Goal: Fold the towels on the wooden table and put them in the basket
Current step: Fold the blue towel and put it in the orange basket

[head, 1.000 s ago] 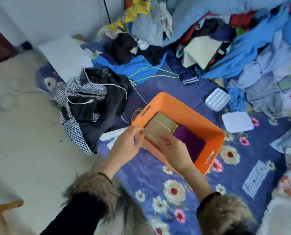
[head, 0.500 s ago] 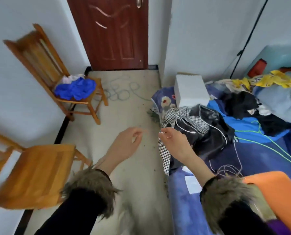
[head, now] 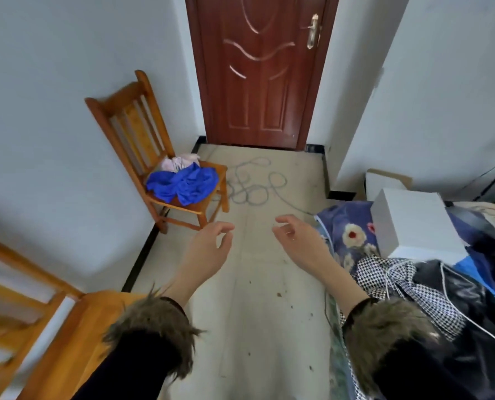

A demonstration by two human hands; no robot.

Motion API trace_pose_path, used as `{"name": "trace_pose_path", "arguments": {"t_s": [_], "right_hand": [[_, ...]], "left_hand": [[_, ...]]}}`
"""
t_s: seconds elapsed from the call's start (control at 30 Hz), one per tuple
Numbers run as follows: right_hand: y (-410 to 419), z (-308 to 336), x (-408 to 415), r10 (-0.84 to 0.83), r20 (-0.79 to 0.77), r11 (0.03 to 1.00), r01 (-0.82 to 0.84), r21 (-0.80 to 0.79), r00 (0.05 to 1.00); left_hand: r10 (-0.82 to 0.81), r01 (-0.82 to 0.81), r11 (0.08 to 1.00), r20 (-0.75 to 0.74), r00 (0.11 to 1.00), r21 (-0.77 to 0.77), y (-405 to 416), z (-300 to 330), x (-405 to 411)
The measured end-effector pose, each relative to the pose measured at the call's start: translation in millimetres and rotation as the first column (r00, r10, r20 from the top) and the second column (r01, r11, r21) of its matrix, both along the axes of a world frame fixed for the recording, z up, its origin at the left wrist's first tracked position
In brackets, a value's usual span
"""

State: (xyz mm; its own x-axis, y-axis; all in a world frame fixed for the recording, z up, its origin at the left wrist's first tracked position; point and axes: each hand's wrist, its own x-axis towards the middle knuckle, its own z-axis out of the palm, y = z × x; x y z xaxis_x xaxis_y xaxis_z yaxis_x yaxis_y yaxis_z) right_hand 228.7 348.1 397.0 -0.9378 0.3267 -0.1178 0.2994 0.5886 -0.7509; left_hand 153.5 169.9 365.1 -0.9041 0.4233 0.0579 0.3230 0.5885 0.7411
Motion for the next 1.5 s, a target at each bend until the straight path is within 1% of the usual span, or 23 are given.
{"name": "trace_pose_path", "arguments": {"t_s": [0.17, 0.27, 0.33, 0.5, 0.7, 0.83, 1.03, 1.13, 1.23, 1.3, 1.33, 1.4, 1.5], "right_hand": [[21, -16, -97, 0.039, 0.029, 0.999, -0.039, -0.003, 0.999], [41, -27, -168, 0.057, 0.041, 0.998, -0.056, -0.026, 0.998], [55, -34, -217, 0.068, 0.066, 0.997, -0.065, -0.045, 0.996], [79, -44, -336, 0.13, 0.136, 0.99, -0.121, -0.074, 0.982], [75, -65, -457, 0.242, 0.212, 0.969, -0.227, -0.094, 0.947], [65, -101, -537, 0.294, 0.269, 0.955, -0.271, -0.118, 0.917], [39, -177, -658, 0.381, 0.398, 0.923, -0.367, -0.115, 0.834], [29, -216, -705, 0.391, 0.455, 0.917, -0.381, -0.117, 0.8], [27, -245, -729, 0.394, 0.499, 0.916, -0.375, -0.143, 0.772], [29, -259, -739, 0.401, 0.521, 0.914, -0.365, -0.177, 0.754], [31, -266, -745, 0.403, 0.522, 0.914, -0.365, -0.18, 0.752], [33, -284, -760, 0.402, 0.493, 0.911, -0.39, -0.133, 0.772], [31, -312, -781, 0.451, 0.452, 0.879, -0.47, -0.078, 0.77]], "left_hand": [[0.049, -0.051, 0.999, 0.079, 0.996, 0.019, 24, -26, -79], [0.065, -0.069, 0.997, 0.111, 0.992, 0.031, 44, -39, -142], [0.118, -0.126, 0.991, 0.148, 0.982, 0.042, 54, -44, -188], [0.247, -0.261, 0.965, 0.248, 0.937, 0.023, 72, -50, -295], [0.379, -0.399, 0.917, 0.346, 0.858, -0.013, 69, -72, -387], [0.422, -0.418, 0.902, 0.415, 0.806, -0.107, 55, -117, -451], [0.453, -0.437, 0.883, 0.556, 0.697, -0.172, 36, -203, -557], [0.492, -0.43, 0.868, 0.554, 0.672, -0.249, 29, -245, -612], [0.505, -0.365, 0.861, 0.507, 0.699, -0.354, 32, -281, -649], [0.517, -0.336, 0.847, 0.493, 0.7, -0.412, 37, -302, -662], [0.527, -0.331, 0.838, 0.484, 0.699, -0.434, 39, -313, -665], [0.558, -0.345, 0.816, 0.476, 0.68, -0.464, 41, -332, -671], [0.577, -0.326, 0.799, 0.488, 0.655, -0.506, 41, -357, -674]]}}
